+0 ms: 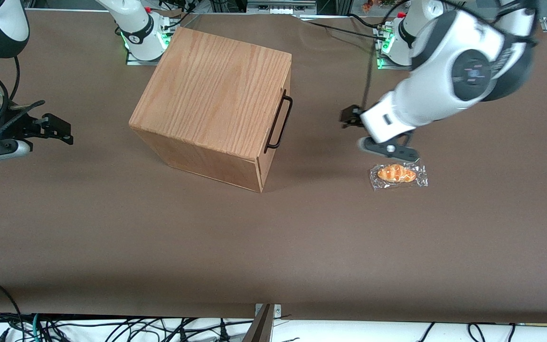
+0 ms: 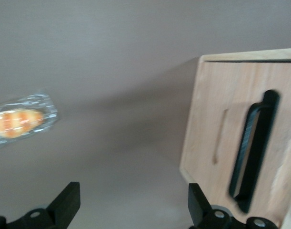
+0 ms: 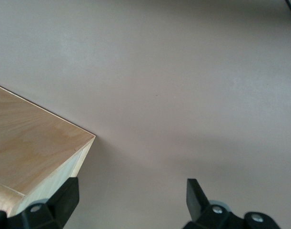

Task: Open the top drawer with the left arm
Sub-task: 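Move the left gripper toward the black handle on the wooden box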

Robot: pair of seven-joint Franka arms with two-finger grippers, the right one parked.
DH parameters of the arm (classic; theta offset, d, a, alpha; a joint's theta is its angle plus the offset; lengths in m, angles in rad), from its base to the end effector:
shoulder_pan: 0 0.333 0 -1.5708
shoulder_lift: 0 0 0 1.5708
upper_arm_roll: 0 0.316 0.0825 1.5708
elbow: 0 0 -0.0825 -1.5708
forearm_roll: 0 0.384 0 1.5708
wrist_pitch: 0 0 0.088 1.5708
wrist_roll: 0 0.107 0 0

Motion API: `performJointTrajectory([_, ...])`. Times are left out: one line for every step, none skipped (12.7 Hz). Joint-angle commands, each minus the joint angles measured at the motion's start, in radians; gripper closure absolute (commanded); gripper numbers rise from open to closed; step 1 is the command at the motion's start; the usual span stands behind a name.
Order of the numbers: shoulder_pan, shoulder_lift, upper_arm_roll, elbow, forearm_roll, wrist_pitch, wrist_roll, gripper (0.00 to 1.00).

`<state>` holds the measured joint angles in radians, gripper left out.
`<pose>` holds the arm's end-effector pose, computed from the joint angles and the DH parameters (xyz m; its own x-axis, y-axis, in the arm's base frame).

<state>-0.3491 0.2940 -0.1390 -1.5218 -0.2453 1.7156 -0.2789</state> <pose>0.5596 -0.3114 0.4884 0.9689 -0.1753 -0.1745 -0.1318 -0.9629 0.2356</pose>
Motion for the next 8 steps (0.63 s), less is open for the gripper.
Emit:
performJointTrajectory([-0.108, 0.065, 0.013, 0.046, -0.015, 0.042, -0.084, 0.0])
performJointTrajectory([-0.143, 0.085, 0.013, 0.048, -0.015, 0.044, -0.088, 0.0])
performJointTrajectory([-0.154, 0.1, 0.013, 0.046, -0.014, 0.044, -0.079, 0.0])
performJointTrajectory([-0.171, 0.115, 0.012, 0.045, -0.014, 0.044, -0.063, 0.0])
performJointTrajectory([-0.179, 0.134, 0.012, 0.046, -0.014, 0.044, -0.04, 0.0])
performJointTrajectory([-0.179, 0.149, 0.012, 0.046, -0.02, 0.053, -0.01, 0.0])
performJointTrajectory([-0.18, 0.157, 0.012, 0.045, -0.05, 0.068, 0.021, 0.0])
performJointTrajectory([-0.18, 0.165, 0.013, 0.045, -0.072, 0.074, 0.05, 0.0])
